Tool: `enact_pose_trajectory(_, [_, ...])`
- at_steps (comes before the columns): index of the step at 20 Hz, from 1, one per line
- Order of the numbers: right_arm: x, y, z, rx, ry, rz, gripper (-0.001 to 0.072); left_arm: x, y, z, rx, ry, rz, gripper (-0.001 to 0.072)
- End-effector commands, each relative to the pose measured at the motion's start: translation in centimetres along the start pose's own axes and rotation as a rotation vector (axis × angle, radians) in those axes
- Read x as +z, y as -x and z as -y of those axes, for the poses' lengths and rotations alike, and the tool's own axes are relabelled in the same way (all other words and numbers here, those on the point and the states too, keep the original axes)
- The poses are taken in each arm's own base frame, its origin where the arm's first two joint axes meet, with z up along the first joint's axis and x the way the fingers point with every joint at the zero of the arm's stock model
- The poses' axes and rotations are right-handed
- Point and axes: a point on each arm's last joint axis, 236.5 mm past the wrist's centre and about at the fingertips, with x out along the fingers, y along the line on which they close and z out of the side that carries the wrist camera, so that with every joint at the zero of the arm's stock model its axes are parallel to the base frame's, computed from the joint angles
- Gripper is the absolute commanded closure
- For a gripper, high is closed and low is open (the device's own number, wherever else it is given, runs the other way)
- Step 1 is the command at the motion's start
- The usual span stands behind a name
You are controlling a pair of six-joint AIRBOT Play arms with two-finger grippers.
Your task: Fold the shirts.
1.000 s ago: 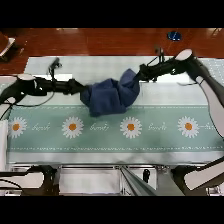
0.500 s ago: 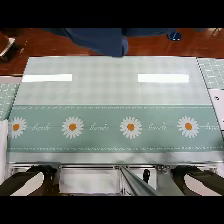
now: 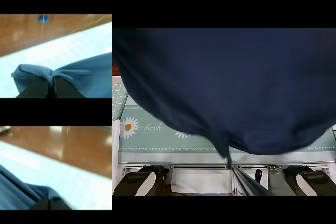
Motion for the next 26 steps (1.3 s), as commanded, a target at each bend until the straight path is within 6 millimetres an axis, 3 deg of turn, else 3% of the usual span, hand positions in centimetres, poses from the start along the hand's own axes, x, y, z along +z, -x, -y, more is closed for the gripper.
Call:
enact_pose_trajectory(1, [-7.3, -0.2, -0.2, -0.011, -0.112, -0.188, 0.0689, -4.6, 1.4, 0.6, 0.023, 0.045, -0.109, 0.0685])
enact_pose_trajectory(4, [-14.6, -4.5, 0.4, 0.002, -0.216, -0.377, 0.0689, -9.4, -2.0, -1.7, 0.026, 0.147, -0.216, 0.0685])
enact_pose_trajectory(9, [-22.9, -16.5, 3.7, -0.021, -0.343, -0.49, 0.0689, -15.7, -13.2, -10.1, 0.095, 0.365, -0.256, 0.0685])
enact_pose_trajectory(12, [-25.2, -24.4, 7.6, -0.085, -0.36, -0.518, 0.0689, -17.9, -21.0, -13.4, 0.118, 0.383, -0.261, 0.0685])
enact_pose_trajectory(15, [-25.1, -32.5, 11.3, -0.094, -0.447, -0.49, 0.0689, -18.7, -28.4, -16.8, 0.167, 0.396, -0.222, 0.0685])
enact_pose_trajectory(18, [-25.2, -39.2, 16.1, -0.127, -0.529, -0.495, 0.0689, -20.1, -33.6, -18.4, 0.153, 0.443, -0.261, 0.0685])
enact_pose_trajectory(20, [-25.5, -42.0, 18.6, -0.139, -0.652, -0.505, 0.0688, -21.2, -35.3, -18.0, 0.11, 0.489, -0.309, 0.0684])
enact_pose_trajectory(21, [-25.5, -43.0, 19.0, -0.121, -0.706, -0.502, 0.065, -21.5, -35.9, -17.6, 0.089, 0.518, -0.322, 0.066])
enact_pose_trajectory(22, [-25.5, -43.7, 19.2, -0.099, -0.75, -0.502, 0.046, -21.9, -36.1, -17.4, 0.078, 0.529, -0.336, 0.0484])
enact_pose_trajectory(23, [-25.4, -43.9, 19.1, -0.065, -0.77, -0.51, 0.0295, -22.1, -35.9, -17.3, 0.075, 0.533, -0.349, 0.0207])
enact_pose_trajectory(24, [-25.1, -43.5, 18.9, -0.027, -0.755, -0.526, 0.0299, -22.7, -35.2, -17.1, 0.062, 0.521, -0.39, 0.0197])
enact_pose_trajectory(26, [-25.4, -40.2, 19.1, 0.023, -0.705, -0.626, 0.0305, -27.4, -31.5, -17.5, 0.07, 0.452, -0.639, 0.0198])
